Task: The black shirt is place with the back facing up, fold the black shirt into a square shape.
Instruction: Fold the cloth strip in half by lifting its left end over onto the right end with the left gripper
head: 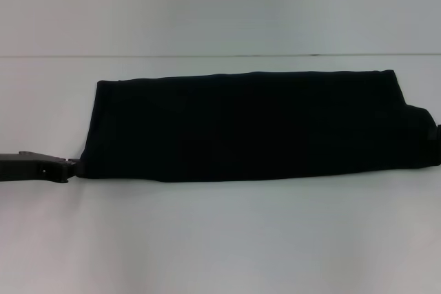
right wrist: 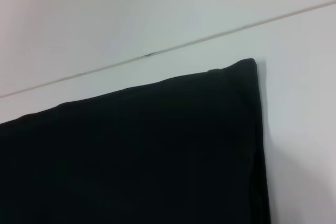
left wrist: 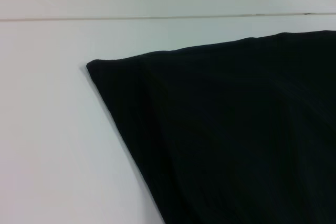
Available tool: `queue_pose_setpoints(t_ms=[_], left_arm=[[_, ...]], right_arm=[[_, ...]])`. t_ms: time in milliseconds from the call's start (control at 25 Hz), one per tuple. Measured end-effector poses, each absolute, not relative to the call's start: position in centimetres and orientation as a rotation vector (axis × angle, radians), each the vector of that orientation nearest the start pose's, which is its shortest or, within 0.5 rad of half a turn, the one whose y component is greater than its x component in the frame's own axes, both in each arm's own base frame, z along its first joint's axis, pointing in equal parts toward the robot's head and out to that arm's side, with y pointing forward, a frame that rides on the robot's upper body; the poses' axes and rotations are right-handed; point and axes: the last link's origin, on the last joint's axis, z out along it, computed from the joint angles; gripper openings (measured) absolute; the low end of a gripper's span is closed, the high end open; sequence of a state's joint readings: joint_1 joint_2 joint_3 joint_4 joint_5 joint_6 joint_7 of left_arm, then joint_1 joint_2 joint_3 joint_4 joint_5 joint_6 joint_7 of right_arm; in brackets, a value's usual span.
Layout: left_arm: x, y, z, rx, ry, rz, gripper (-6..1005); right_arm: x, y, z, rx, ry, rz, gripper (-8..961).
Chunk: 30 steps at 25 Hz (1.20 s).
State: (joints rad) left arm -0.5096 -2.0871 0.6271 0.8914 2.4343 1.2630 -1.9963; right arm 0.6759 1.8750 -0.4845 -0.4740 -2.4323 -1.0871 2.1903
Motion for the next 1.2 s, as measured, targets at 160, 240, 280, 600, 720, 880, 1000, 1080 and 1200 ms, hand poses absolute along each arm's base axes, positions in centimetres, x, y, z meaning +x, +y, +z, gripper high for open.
queue_pose_setpoints(t_ms=[160,240,280,600,720,880,1000,1080,1200], left_arm=[[-32.7,35.4,4.4,-2.264,-1.238,-0.154,72],[-32.6,35.5,4.5,-2.263,-1.239,-0.156,75],[-32.6,35.5,4.5,-2.264,-1.239,-0.156,77],[-32.3,35.5,5.2,-2.267,-1.224,-0.166,91],[-32.4,35.4,5.3,-2.266,-1.226,-0.167,97],[-32.4,35.3,5.7,-2.265,-1.232,-0.166,104],[-32.4,35.1,5.8,-2.269,-1.249,-0.178,109],[-32.5,34.9,6.2,-2.261,-1.265,-0.198,113],[-32.7,34.7,6.7,-2.251,-1.285,-0.224,118]], right_arm=[[34.9,39.7,7.2,-1.970,1.575,0.292,10],[35.0,39.5,7.1,-1.965,1.585,0.294,11],[35.0,39.5,7.0,-1.965,1.588,0.297,11],[35.5,38.8,7.8,-1.944,1.603,0.323,139],[36.1,38.4,8.9,-1.908,1.597,0.349,253],[36.3,38.0,10.2,-1.880,1.599,0.407,379],[35.8,38.0,10.8,-1.891,1.591,0.469,474],[35.3,38.0,10.9,-1.914,1.578,0.516,549],[34.5,38.0,10.8,-1.955,1.559,0.580,683]])
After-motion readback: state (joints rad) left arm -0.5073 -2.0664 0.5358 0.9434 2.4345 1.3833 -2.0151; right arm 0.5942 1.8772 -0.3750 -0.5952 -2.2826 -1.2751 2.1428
